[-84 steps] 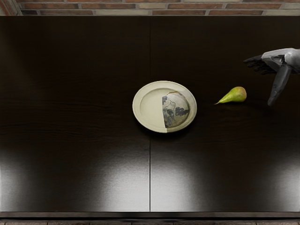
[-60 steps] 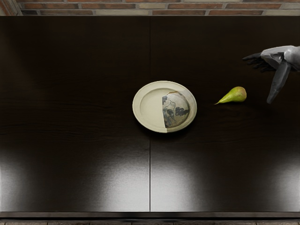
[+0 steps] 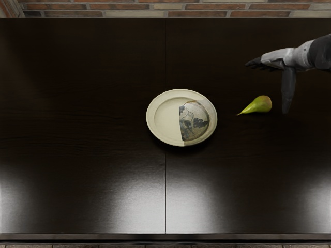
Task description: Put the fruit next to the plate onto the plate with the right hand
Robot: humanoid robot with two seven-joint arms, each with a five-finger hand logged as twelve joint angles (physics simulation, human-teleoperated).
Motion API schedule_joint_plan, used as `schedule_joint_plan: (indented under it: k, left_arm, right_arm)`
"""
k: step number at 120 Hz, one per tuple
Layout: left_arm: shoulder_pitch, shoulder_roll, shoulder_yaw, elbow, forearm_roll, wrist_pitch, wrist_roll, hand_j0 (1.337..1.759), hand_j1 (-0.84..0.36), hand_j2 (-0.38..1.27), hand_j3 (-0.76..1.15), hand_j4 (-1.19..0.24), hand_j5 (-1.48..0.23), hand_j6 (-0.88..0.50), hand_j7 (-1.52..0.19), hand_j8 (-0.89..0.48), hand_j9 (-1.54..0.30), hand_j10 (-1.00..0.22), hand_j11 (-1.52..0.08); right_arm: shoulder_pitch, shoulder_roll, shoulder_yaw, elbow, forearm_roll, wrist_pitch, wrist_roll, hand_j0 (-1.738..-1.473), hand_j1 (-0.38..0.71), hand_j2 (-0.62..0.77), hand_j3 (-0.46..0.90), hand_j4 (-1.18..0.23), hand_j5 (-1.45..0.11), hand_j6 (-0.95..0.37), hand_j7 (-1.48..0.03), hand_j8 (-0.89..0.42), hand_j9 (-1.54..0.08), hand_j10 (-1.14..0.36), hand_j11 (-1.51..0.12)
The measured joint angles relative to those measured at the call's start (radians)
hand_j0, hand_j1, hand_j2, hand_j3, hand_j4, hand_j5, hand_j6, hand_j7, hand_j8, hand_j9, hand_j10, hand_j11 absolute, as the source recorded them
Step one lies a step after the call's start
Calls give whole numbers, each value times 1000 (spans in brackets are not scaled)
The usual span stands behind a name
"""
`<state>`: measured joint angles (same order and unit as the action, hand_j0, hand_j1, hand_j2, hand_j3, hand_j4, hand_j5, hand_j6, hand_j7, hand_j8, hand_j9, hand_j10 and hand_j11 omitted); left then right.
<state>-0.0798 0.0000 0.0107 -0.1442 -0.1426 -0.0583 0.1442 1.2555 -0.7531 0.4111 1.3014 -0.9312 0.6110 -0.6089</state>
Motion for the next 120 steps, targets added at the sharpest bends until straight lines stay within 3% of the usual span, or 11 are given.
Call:
schedule_joint_plan:
  k: [23, 53, 120]
  left_arm:
    - [0, 0, 0, 0, 0, 0, 0, 1658, 325, 4, 0, -20, -26, -20, -26, -20, -26, -20, -26]
    - [0, 0, 0, 0, 0, 0, 0, 1658, 325, 4, 0, -20, -26, -21, -26, -21, -26, -20, -26]
    - [0, 0, 0, 0, 0, 0, 0, 1658, 325, 4, 0, -20, -26, -20, -26, -20, -26, -20, -26]
  right_arm:
    - [-58, 29, -6, 64, -133, -31, -2, -1658, -349, 0, 0, -4, -1, -6, 0, -4, 0, -3, 0]
    - [-141, 39, -9, 99, -250, -209, -2, -1658, -349, 1, 0, -4, -1, -6, 0, -5, 0, -3, 0]
    - [-210, 176, -9, -47, -419, -349, -2, -1658, -349, 1, 0, -4, -1, -6, 0, -5, 0, -3, 0]
